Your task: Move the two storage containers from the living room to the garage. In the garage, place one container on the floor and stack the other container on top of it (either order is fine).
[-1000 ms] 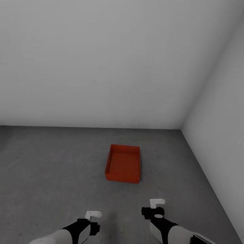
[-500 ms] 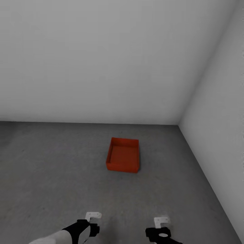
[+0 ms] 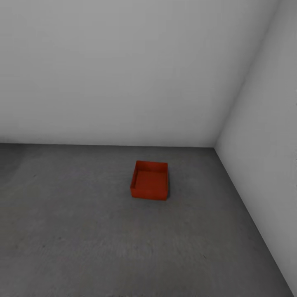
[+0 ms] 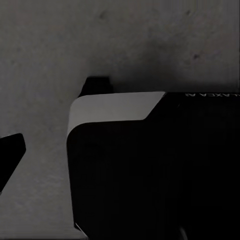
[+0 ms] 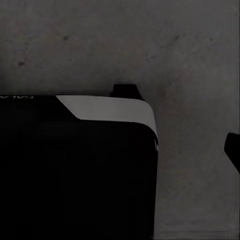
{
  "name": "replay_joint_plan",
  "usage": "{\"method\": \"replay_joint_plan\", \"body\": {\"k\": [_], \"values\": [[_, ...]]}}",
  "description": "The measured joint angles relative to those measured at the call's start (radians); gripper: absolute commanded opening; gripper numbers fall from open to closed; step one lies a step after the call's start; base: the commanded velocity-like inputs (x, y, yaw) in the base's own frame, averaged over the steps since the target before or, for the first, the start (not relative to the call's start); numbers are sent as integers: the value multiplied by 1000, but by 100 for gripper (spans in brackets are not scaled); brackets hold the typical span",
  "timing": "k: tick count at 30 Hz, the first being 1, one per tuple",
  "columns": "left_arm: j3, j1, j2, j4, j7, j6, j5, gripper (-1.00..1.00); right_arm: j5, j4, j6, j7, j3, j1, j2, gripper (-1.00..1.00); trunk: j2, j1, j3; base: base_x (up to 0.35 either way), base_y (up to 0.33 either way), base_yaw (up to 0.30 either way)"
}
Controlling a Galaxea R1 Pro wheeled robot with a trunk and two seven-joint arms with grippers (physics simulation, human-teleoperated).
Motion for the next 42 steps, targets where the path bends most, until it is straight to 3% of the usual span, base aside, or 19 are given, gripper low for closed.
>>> {"method": "replay_joint_plan", "body": {"k": [5,18,42], "values": [[-1,26,8,0,0,-24,0,100,-1,1,0,-4,0,28,-1,100,0,0,0,-41,0,0],[-1,30,24,0,0,-24,0,100,0,1,-7,-1,0,38,-13,100,0,0,1,-3,0,0],[-1,30,36,0,1,-25,0,100,-2,1,-13,-1,-1,39,-15,100,0,0,37,0,0,0]]}}
